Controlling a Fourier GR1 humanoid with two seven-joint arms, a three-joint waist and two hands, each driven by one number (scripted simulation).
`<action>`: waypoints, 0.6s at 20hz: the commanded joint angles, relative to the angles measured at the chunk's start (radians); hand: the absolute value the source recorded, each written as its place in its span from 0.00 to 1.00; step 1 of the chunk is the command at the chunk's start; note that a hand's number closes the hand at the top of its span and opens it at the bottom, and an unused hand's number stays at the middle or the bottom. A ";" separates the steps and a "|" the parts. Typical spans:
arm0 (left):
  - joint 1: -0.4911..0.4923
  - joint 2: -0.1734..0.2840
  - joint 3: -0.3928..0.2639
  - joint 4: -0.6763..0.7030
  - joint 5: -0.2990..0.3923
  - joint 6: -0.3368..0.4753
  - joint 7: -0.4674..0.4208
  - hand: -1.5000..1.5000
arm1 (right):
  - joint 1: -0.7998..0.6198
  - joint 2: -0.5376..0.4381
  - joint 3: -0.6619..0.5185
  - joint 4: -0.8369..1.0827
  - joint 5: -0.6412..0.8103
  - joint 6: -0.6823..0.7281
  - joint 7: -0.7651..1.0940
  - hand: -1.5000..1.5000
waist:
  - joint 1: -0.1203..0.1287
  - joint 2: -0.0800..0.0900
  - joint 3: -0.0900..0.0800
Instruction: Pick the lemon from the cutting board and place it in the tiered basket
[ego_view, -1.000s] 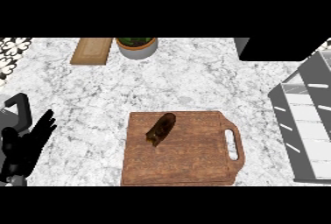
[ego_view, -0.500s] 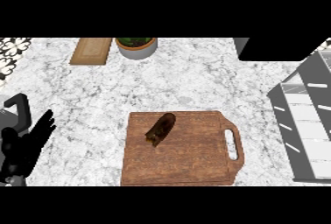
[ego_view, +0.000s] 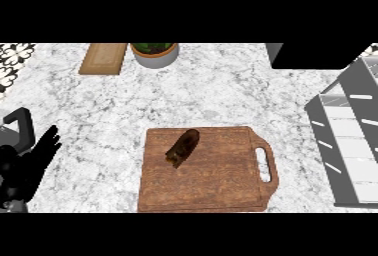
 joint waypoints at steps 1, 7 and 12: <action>0.031 -0.022 -0.019 -0.034 -0.025 0.010 -0.015 0.50 | 0.047 0.050 -0.070 -0.009 -0.028 -0.085 -0.041 0.00 | -0.004 -0.002 0.000; 0.034 -0.013 -0.001 -0.009 -0.011 -0.008 -0.029 0.50 | -0.085 0.037 -0.253 -0.053 -0.168 -0.063 0.074 0.00 | -0.010 -0.005 0.000; -0.004 -0.024 0.006 -0.020 -0.009 0.024 0.018 0.50 | -0.059 -0.039 -0.474 0.059 -0.319 0.020 0.108 0.00 | -0.034 -0.007 0.001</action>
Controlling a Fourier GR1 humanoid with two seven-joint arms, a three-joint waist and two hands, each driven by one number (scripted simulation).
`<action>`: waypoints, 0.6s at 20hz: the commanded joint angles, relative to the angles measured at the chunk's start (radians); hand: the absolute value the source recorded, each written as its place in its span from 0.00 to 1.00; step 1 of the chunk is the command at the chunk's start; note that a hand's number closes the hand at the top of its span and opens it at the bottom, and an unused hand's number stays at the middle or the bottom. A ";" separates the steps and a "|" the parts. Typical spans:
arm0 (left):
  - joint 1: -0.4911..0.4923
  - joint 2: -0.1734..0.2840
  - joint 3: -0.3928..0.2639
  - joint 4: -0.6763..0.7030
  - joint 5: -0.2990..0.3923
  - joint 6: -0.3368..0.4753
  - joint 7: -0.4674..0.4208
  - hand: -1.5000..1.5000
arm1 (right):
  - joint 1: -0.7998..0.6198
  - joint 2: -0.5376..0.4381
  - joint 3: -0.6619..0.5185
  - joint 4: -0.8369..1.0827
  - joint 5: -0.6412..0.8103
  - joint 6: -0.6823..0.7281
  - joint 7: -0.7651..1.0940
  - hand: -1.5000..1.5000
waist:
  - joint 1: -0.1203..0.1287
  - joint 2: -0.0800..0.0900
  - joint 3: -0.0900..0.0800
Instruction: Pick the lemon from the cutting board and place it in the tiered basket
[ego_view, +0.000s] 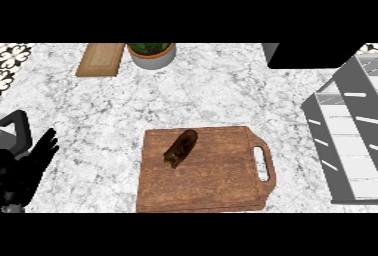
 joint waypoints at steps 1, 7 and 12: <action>0.020 -0.024 -0.013 -0.024 -0.002 0.008 0.013 0.50 | -0.018 -0.021 -0.143 0.020 -0.124 0.082 0.117 0.00 | -0.003 -0.003 0.000; 0.085 0.002 0.028 -0.021 0.019 -0.020 -0.044 0.50 | 0.073 -0.103 -0.466 0.159 -0.362 0.190 0.007 0.00 | -0.029 -0.010 0.002; 0.069 -0.006 0.027 -0.029 0.019 -0.011 -0.016 0.50 | 0.269 -0.114 -0.661 0.267 -0.482 0.339 -0.171 0.00 | -0.030 -0.003 0.003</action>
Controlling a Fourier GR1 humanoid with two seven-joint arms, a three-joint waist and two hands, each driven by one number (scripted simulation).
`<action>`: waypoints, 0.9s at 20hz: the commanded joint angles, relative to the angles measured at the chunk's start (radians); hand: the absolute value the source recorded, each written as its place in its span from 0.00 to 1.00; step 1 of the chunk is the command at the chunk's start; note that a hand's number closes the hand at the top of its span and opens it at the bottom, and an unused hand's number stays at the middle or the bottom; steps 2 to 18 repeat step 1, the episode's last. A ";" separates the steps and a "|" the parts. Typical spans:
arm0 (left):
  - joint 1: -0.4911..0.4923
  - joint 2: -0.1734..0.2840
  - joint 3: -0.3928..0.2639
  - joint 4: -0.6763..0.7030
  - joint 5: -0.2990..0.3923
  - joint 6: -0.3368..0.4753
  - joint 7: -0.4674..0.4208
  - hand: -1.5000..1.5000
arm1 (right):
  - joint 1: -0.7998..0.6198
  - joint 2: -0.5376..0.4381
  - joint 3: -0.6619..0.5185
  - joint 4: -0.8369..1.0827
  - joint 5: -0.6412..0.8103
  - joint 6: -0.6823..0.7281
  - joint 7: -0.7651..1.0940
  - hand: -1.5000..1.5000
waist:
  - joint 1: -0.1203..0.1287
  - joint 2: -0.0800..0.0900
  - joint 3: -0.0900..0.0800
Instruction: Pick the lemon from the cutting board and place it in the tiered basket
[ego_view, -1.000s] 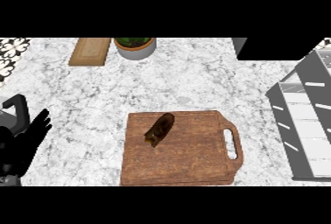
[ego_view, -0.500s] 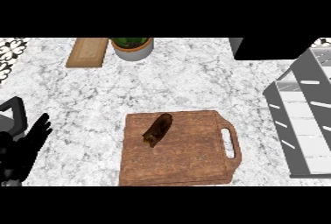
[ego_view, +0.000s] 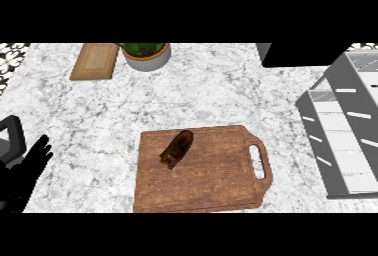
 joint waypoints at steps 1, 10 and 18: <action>-0.020 -0.015 -0.008 -0.010 -0.012 0.022 0.019 0.50 | 0.152 -0.011 -0.154 0.093 -0.106 0.144 -0.138 0.00 | 0.001 0.004 0.001; -0.020 -0.015 -0.008 -0.010 -0.012 0.022 0.019 0.50 | 0.152 -0.011 -0.154 0.093 -0.106 0.144 -0.138 0.00 | 0.001 0.004 0.001; -0.020 -0.015 -0.008 -0.010 -0.012 0.022 0.019 0.50 | 0.152 -0.011 -0.154 0.093 -0.106 0.144 -0.138 0.00 | 0.001 0.004 0.001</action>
